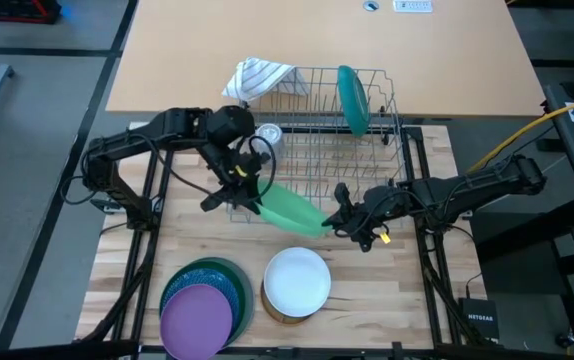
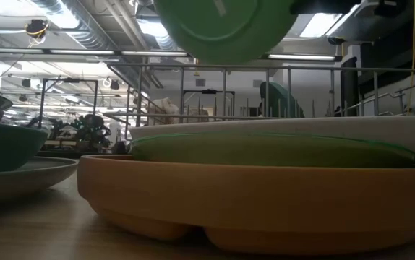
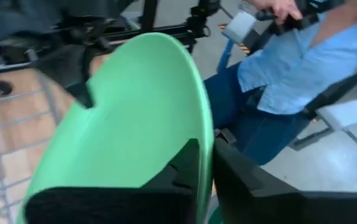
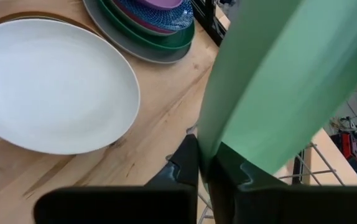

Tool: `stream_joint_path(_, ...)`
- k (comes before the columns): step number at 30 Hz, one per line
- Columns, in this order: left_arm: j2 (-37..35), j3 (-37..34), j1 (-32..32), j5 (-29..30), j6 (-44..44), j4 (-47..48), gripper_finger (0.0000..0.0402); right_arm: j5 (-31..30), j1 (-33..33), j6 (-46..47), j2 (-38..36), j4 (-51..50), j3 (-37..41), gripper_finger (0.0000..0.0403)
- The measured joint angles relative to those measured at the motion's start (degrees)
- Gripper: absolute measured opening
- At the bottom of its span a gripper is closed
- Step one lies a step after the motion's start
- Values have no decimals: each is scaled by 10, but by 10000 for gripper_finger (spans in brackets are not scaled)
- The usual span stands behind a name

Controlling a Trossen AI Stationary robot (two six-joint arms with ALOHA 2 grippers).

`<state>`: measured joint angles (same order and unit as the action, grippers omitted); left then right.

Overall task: Sort dishes
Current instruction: Put the light green plate in the dishwasher rack

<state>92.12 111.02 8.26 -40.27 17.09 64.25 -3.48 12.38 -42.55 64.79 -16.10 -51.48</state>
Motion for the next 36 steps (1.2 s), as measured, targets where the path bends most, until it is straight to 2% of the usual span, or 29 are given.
stream_joint_path(2, 0, 0, -4, -2, 1, 2, 9, -7, 0, 0, 0, 2, 0, 27)
stream_joint_path(9, 3, -1, -3, 19, 0, 1, 4, -36, -1, 9, -2, 16, -3, 84)
stream_joint_path(15, 2, -1, 3, 57, -6, 0, 3, -77, -1, 85, -1, 50, -2, 131)
stream_joint_path(21, 2, -1, 30, 61, -35, -3, 2, -165, -1, 111, -1, 80, -2, 151)
stream_joint_path(30, 2, -1, 101, 82, -27, -17, 1, -374, 0, 108, -2, 99, -2, 150)
stream_joint_path(36, 2, -1, 149, 72, -52, -85, 1, -430, 0, 109, -33, 95, -2, 150)
